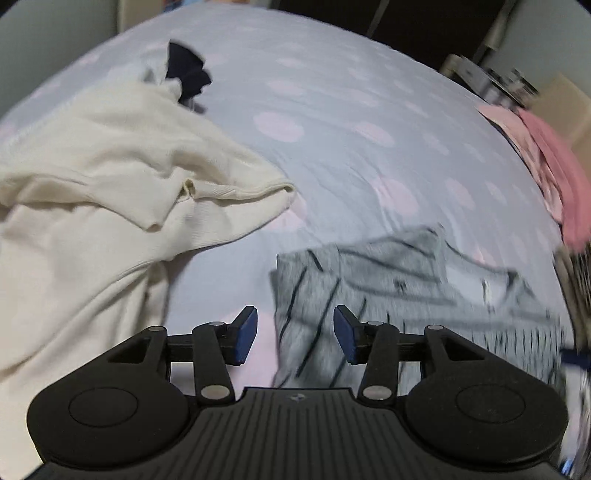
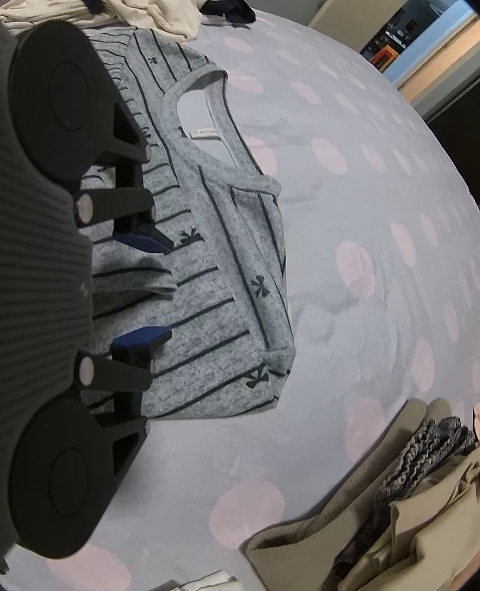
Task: Fold clothes
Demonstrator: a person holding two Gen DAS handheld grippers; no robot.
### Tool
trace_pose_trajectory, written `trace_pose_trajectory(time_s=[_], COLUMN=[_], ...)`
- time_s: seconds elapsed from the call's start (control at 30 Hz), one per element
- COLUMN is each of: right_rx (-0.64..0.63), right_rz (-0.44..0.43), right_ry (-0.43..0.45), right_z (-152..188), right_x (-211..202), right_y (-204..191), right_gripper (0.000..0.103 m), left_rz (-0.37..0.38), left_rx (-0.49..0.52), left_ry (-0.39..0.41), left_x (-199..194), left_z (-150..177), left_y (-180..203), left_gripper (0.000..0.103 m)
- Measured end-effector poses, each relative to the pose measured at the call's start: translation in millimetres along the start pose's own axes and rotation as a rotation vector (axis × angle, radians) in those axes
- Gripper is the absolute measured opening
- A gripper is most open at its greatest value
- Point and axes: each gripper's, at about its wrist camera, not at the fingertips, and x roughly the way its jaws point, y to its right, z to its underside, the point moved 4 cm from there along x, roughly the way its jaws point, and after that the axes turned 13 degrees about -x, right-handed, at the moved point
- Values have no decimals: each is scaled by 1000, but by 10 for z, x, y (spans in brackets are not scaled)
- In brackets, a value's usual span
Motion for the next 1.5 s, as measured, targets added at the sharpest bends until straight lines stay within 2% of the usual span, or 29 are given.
trace_pose_trajectory(time_s=[0.13,0.23,0.27,0.3,0.37,0.43,0.5,0.63,0.8,0.87,0.9,0.97,1.0,1.03,1.13,1.23,1.37,1.5], right_rx=[-23,-41,-47,-52,-64,-71,-76,-86,-95,-89,-87,-81,-78,-75,-67,-58,-59,-86], right_rz=[-15,-24,-28,-31,-37,-40,-42,-46,-49,-45,-44,-40,-39,-37,-32,-27,-60,-87], right_ry=[-2,-3,-4,-4,-5,7,24,57,91,83,79,71,67,63,50,38,-3,-38], right_z=[-4,-7,-8,-9,-12,-32,-57,-108,-161,-148,-142,-130,-124,-118,-99,-81,65,289], right_x=[62,114,132,149,184,167,136,72,1,5,7,11,13,14,20,26,-24,-105], right_y=[-28,-50,-57,-64,-78,-102,-129,-182,-239,-225,-218,-205,-198,-191,-170,-150,-190,-234], right_gripper=[50,50,49,47,43,15,10,9,9,9,15,38,47,47,47,47,48,48], left_rz=[-2,8,3,-3,-14,-15,-21,1,-19,-57,-79,-103,-92,-81,-87,-73,-65,-99], left_rx=[-101,-127,-112,-98,-68,-62,-54,-29,-42,-58,-66,-71,-61,-51,51,148,285,432], left_ry=[-4,16,26,37,58,89,121,182,187,190,193,188,172,156,141,89,20,-27], left_x=[253,341,343,345,349,243,95,-198,-135,-80,-56,-40,-65,-91,-240,-362,-460,-418], left_z=[-81,-55,-43,-32,-9,-36,-89,-240,-324,-325,-325,-312,-291,-271,-117,126,504,883], left_y=[-28,-35,-24,-13,9,-2,-39,-120,-125,-141,-153,-184,-207,-230,-233,-245,-262,-271], left_gripper=[38,24,11,4,2,1,0,0,1,1,1,5,11,13,14,14,19,28])
